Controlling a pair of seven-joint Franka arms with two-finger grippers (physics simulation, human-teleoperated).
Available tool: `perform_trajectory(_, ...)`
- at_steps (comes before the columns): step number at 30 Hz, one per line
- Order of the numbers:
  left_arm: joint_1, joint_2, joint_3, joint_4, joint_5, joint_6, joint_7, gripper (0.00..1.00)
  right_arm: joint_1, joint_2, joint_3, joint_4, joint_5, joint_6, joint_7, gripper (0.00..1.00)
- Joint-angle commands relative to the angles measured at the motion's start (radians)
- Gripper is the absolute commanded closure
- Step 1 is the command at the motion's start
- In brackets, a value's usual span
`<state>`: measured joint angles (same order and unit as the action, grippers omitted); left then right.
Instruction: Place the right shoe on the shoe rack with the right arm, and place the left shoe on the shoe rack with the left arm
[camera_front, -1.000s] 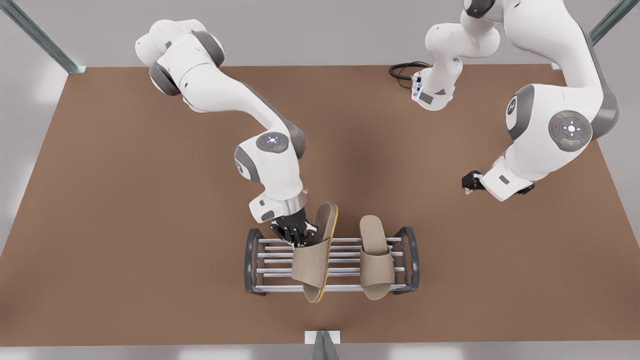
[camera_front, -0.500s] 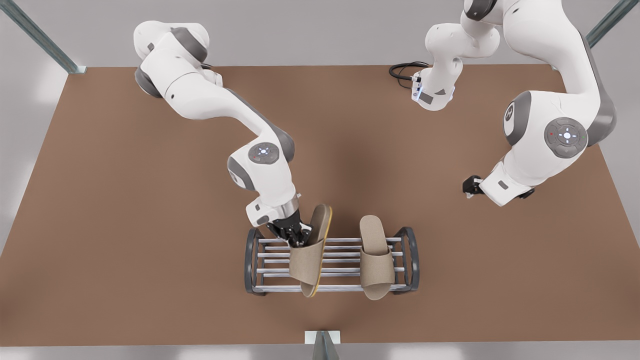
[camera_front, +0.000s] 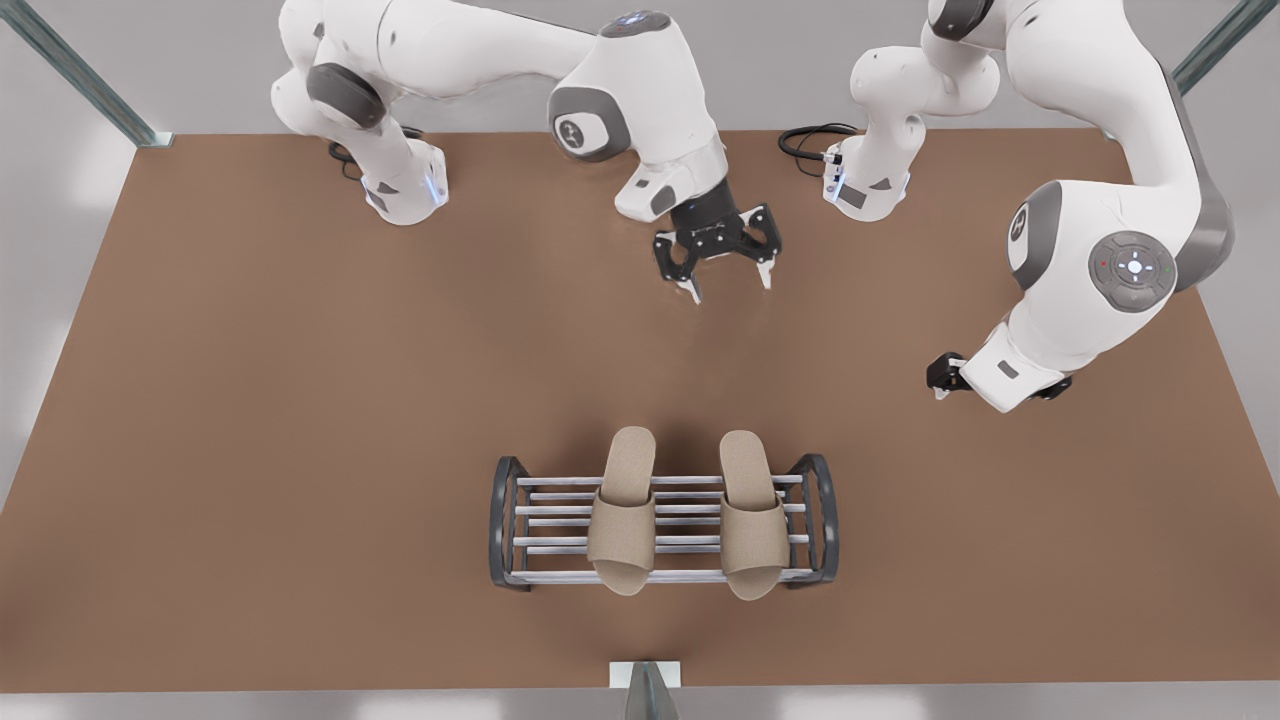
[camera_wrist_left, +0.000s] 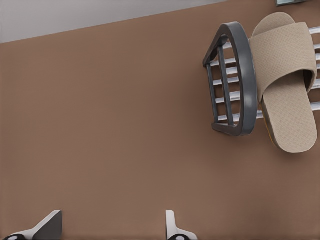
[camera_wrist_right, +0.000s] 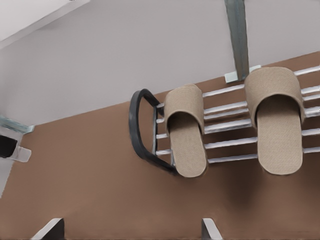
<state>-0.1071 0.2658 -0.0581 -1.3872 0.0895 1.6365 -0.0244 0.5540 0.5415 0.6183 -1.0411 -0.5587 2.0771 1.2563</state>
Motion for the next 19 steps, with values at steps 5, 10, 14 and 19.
perform_trajectory(5, 0.0, 0.001, 0.0, 0.0, -0.001, 0.003, -0.002, 0.0, -0.606, -0.029, -0.012, -0.142, 0.14, -0.198, -0.402, 0.0)
perform_trajectory(10, -0.002, 0.001, 0.0, 0.0, -0.001, 0.003, -0.002, 0.0, -0.612, -0.086, -0.222, -0.161, 0.329, -0.325, -0.927, 0.0)
perform_trajectory(14, 0.0, 0.003, 0.0, 0.0, -0.001, 0.005, -0.002, 0.0, -0.793, -0.138, -0.175, -0.175, 0.345, -0.428, -1.029, 0.0)
perform_trajectory(19, 0.0, 0.003, 0.0, 0.0, 0.001, 0.005, -0.002, 0.0, -0.546, -0.301, -0.531, -0.398, 0.571, -0.316, -1.184, 0.0)
